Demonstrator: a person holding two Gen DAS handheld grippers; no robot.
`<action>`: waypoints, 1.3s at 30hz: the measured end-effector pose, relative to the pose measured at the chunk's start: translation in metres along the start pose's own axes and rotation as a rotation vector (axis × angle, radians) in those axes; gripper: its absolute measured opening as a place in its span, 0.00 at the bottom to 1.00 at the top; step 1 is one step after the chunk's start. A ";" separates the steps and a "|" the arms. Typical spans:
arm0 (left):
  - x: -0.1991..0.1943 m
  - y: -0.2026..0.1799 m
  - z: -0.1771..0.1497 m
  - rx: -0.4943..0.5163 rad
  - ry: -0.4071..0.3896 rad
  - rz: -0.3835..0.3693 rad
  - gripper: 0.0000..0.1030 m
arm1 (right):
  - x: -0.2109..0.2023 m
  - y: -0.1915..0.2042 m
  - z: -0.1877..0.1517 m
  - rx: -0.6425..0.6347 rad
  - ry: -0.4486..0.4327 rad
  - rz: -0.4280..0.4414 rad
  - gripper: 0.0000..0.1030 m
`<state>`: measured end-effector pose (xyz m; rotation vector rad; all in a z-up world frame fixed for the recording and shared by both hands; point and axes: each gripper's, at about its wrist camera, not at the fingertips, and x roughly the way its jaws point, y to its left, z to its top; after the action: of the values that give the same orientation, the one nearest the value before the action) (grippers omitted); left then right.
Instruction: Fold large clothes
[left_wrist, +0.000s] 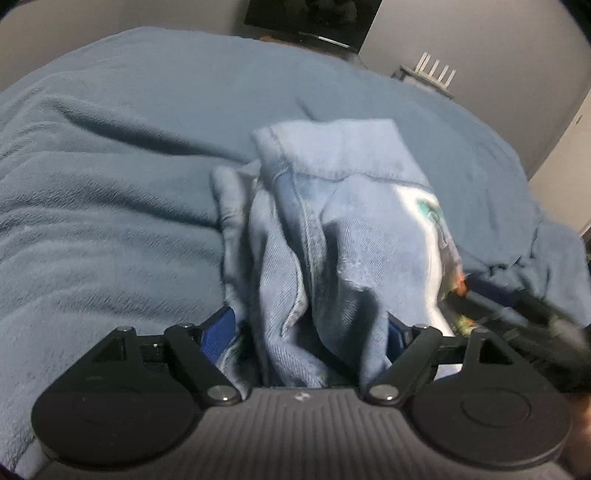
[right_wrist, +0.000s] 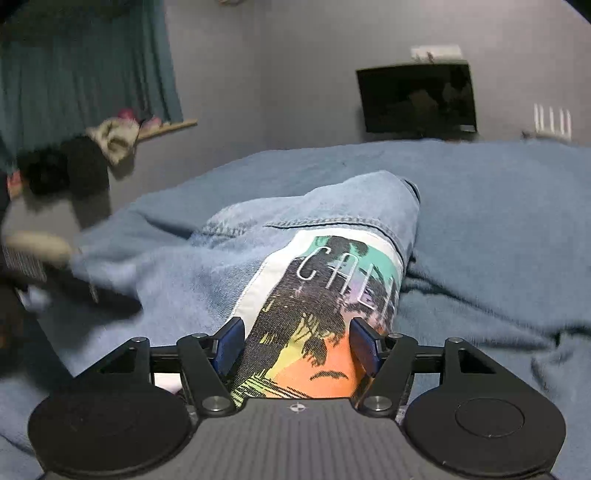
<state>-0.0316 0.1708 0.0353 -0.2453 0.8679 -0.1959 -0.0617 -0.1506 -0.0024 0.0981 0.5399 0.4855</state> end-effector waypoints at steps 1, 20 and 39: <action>0.001 0.004 -0.002 -0.012 0.010 -0.002 0.79 | -0.004 -0.005 0.000 0.032 0.000 0.011 0.67; 0.010 0.033 -0.008 -0.159 0.095 -0.134 0.61 | 0.029 -0.129 0.026 0.575 0.078 0.297 0.99; 0.014 0.035 -0.007 -0.177 0.101 -0.178 0.56 | 0.202 -0.169 0.062 0.608 0.293 0.500 0.97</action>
<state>-0.0261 0.1994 0.0106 -0.4819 0.9655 -0.2994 0.1923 -0.2031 -0.0803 0.7666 0.9470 0.8158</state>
